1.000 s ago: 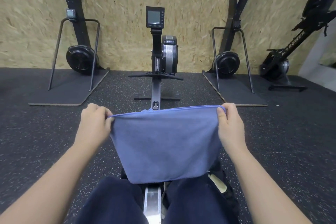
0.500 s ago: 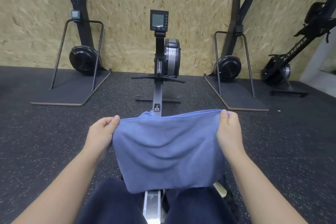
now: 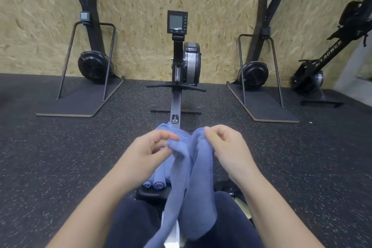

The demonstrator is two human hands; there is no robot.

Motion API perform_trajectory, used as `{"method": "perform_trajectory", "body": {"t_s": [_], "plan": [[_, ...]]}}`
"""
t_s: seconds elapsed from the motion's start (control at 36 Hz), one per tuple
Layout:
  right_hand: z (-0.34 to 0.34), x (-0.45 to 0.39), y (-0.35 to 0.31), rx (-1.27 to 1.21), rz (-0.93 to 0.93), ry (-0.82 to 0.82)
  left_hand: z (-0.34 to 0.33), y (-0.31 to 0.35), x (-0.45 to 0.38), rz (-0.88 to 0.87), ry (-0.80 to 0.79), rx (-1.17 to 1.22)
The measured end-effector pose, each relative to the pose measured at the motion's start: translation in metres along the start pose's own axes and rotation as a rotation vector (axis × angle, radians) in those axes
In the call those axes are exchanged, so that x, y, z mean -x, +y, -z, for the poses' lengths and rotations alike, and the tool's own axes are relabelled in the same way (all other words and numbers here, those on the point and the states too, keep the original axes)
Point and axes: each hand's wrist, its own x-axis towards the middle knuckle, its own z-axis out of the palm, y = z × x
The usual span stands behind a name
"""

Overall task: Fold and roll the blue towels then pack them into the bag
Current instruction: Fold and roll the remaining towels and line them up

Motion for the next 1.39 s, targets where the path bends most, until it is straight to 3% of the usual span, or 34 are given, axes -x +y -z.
{"method": "perform_trajectory", "body": {"t_s": [0.19,0.44,0.69,0.83,1.17,1.39], "plan": [[-0.01,0.012,-0.019,-0.011,-0.017,-0.187,-0.007,0.012,0.002,-0.152,0.06,-0.245],[-0.017,0.021,-0.026,-0.132,-0.029,-0.314,-0.003,0.014,0.0,-0.361,0.159,-0.585],[-0.019,0.023,-0.026,-0.08,0.058,-0.318,-0.002,0.017,0.0,-0.462,0.242,-0.592],[-0.021,0.025,-0.029,-0.008,0.1,-0.301,-0.003,0.017,0.001,-0.409,0.279,-0.696],[-0.016,0.028,-0.031,0.14,0.115,-0.296,-0.008,0.016,0.004,-0.371,0.285,-0.673],[-0.014,0.027,-0.027,-0.107,0.101,-0.372,-0.008,0.019,0.003,-0.391,0.317,-0.592]]}}
